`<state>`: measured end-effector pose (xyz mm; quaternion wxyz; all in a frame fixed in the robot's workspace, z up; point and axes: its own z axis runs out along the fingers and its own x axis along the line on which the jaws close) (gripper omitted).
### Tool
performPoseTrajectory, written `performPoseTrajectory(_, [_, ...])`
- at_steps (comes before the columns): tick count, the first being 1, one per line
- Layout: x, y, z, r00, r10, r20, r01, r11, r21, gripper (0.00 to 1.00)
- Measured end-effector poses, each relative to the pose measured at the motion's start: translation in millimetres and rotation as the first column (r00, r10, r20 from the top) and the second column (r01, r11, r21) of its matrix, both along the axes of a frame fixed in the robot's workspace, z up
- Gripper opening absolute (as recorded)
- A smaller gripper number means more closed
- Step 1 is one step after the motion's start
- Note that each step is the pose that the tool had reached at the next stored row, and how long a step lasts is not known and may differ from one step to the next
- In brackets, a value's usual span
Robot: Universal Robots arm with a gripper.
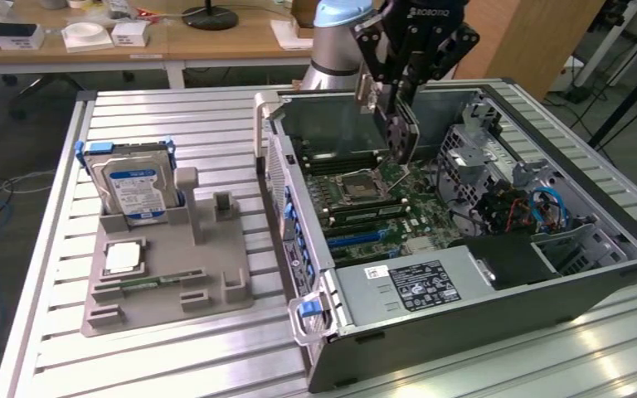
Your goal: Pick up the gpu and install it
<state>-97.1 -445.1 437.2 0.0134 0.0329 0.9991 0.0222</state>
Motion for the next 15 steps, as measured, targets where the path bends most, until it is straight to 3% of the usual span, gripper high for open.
performPoseTrajectory(5, [13.5,0.0,0.0,1.0000,0.001,0.0000,-0.001,1.0000,-0.0001,0.26])
performPoseTrajectory(15, [13.5,0.0,0.0,1.0000,0.000,0.0000,0.000,1.0000,-0.0001,0.26])
